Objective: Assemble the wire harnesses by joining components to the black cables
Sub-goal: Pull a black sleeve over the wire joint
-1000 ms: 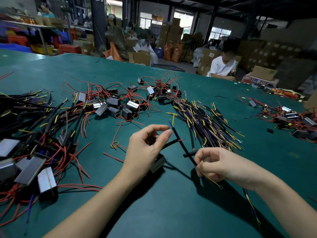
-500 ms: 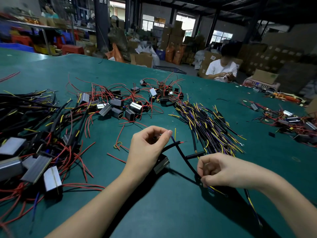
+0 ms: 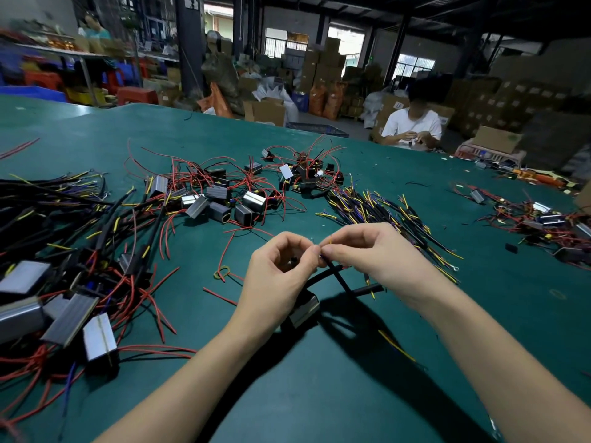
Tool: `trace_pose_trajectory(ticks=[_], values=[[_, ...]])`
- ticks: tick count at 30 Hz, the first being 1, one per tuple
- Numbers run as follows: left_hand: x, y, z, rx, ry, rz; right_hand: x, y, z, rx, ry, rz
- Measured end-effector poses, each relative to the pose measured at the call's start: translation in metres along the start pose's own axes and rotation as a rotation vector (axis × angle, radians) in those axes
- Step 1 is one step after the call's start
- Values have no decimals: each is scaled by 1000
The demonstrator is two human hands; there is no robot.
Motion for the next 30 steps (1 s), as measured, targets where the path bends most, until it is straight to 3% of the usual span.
trace_pose_trajectory(ticks=[8, 11, 19, 24, 30], values=[[2, -2, -2, -5, -53, -10, -21, 2, 7, -376, -413, -87], [3, -2, 0, -21, -75, -10, -25, 4, 2, -414, -415, -75], [4, -3, 4, -78, -104, -6, -31, 1, -2, -221, -336, -146], [2, -2, 6, -107, -105, -27, -30, 0, -2, -108, -504, -258], [-1, -1, 4, -82, -95, -35, -28, 1, 1, -17, -338, -226]])
Point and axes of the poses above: each hand's wrist, its own y-axis away from the middle knuckle, its own z-axis out of the back of the hand, x = y × z, the point moved 7 cm from there along -y, towards the middle knuckle, and after that the axes turned 11 degrees about -x, right-handed, at the moved point
